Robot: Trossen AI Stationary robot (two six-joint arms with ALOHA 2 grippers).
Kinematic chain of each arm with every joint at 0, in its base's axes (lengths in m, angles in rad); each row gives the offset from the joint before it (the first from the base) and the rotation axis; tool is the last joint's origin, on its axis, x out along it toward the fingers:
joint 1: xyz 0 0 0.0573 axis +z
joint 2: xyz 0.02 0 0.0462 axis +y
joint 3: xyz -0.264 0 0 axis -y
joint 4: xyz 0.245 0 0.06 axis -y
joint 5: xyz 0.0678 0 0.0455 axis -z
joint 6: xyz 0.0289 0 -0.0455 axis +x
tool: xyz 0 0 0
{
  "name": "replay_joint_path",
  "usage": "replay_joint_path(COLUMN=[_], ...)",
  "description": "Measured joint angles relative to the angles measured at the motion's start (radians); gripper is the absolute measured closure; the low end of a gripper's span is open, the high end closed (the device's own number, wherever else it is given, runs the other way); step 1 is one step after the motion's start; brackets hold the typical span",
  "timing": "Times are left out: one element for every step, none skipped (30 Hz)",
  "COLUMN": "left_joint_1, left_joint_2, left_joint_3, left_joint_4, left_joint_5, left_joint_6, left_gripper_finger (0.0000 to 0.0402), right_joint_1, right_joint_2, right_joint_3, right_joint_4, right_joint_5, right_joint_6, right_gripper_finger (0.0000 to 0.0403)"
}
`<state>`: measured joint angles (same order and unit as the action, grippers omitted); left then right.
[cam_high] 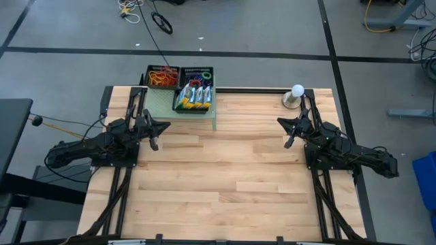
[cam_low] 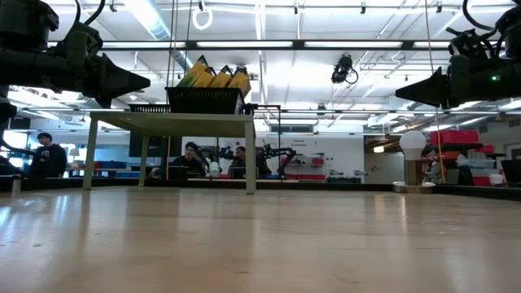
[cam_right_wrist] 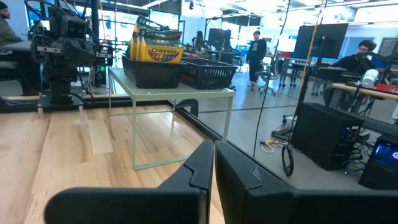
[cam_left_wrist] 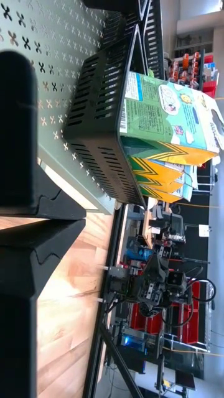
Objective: Pick & Place Office Desk Supplies
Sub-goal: Return to Home Position
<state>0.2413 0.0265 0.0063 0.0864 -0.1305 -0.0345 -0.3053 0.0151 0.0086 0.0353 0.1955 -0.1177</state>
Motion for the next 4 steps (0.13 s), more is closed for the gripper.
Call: replay_joint_path(left_joint_1=[0.000, 0.000, 0.000, 0.000], left_joint_2=[0.000, 0.000, 0.000, 0.000], left_joint_3=[0.000, 0.000, 0.000, 0.000], left_joint_4=[0.000, 0.000, 0.000, 0.000], left_joint_5=[0.000, 0.000, 0.000, 0.000], left_joint_6=[0.000, 0.000, 0.000, 0.000], left_gripper_finger=[0.0388, 0.0388, 0.0388, 0.0388], right_joint_1=[0.000, 0.000, 0.000, 0.000], right_joint_2=[0.000, 0.000, 0.000, 0.000], right_joint_3=[0.000, 0.000, 0.000, 0.000], right_joint_4=[0.000, 0.000, 0.000, 0.000], right_joint_5=[0.000, 0.000, 0.000, 0.000], right_joint_6=[0.000, 0.000, 0.000, 0.000], right_gripper_finger=[0.0375, 0.0375, 0.0375, 0.0375])
